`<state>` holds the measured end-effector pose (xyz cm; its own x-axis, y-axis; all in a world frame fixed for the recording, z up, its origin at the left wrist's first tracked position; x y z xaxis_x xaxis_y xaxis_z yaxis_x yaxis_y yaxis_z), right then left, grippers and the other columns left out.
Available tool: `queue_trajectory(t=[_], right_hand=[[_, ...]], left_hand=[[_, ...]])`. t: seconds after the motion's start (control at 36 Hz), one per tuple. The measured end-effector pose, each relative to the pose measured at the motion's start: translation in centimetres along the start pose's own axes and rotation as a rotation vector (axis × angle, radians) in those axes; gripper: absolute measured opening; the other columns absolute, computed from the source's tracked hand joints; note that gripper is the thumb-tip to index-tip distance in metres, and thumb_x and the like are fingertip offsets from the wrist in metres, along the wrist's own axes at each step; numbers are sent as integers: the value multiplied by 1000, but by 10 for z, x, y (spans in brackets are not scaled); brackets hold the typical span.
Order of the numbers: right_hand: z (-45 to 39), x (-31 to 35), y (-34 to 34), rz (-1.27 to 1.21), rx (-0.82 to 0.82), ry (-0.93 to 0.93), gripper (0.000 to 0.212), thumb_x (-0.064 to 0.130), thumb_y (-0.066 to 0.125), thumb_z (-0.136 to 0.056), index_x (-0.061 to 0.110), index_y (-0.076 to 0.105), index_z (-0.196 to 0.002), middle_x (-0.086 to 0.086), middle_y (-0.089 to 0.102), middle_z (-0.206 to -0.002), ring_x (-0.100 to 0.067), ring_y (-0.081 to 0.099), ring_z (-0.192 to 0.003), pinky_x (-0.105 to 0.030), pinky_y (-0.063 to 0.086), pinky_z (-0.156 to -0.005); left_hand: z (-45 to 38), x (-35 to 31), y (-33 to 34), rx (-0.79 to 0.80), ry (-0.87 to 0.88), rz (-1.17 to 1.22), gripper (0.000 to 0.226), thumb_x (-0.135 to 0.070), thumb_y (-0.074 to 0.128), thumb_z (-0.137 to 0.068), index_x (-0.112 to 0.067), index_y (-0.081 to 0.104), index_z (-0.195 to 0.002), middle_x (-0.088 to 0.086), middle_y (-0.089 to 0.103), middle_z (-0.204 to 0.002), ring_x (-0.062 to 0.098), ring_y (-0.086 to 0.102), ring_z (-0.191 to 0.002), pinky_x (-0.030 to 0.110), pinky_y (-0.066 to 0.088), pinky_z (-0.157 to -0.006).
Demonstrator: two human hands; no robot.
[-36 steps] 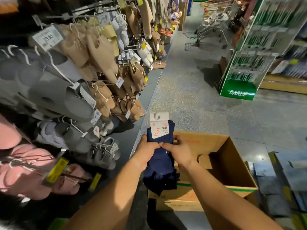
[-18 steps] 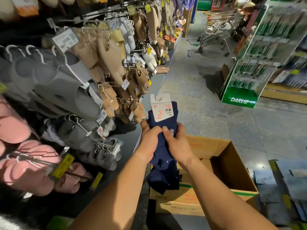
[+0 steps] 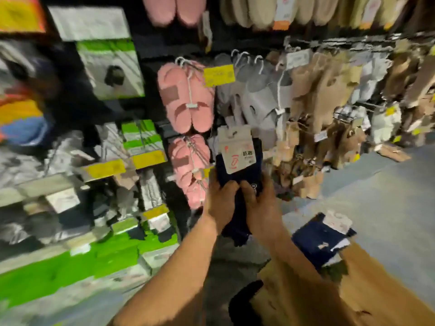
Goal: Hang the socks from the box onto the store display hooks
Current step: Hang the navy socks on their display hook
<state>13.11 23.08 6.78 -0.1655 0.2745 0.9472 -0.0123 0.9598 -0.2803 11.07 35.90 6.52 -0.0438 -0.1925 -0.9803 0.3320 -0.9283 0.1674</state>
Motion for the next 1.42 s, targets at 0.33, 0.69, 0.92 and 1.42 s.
queue_trajectory(t=[0.33,0.69,0.92,1.42], right_hand=[[161,133,264,-202,521,-196,30,16,62,-96,27,47,-119,8,62,-111,-10,61,-100,-9,42,-80],[456,271,458,-189,868,-344,35,33,57,-98,24,46,-130,6,59,-110,-17,59,-96,-26,40,-74],[594,337,551,-189,993,-385,40,38,55,-98,22,43,-133,2,59,-112,-21,60,-98,-29,41,-73],[707,503,808,-398,951,-448,33,36,53,-100,29,43,-130,21,53,-101,9,54,-84,-7,41,-63]], left_hand=[[179,-64,-307,-642,191,37,61,-37,62,-60,-26,54,-120,9,66,-126,26,66,-113,48,52,-99],[441,-108,-576,-956,292,-31,56,-18,59,-81,-21,49,-136,-3,68,-122,14,68,-107,35,56,-90],[563,-133,-699,-1074,313,-49,57,-25,60,-80,-32,50,-135,-6,67,-122,17,68,-108,51,55,-95],[607,-244,-1004,-851,465,9,46,-7,59,-98,-25,52,-139,2,71,-123,20,72,-105,28,58,-76]])
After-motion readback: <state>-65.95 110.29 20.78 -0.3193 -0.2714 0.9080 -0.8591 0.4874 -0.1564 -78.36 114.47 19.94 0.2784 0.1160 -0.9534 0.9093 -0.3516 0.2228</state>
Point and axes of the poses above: each hand's wrist, its own z-axis away from the middle knuckle, its own y-axis out of the palm, x = y × z, the point moved 10 cm from there along -z, towards the middle knuckle
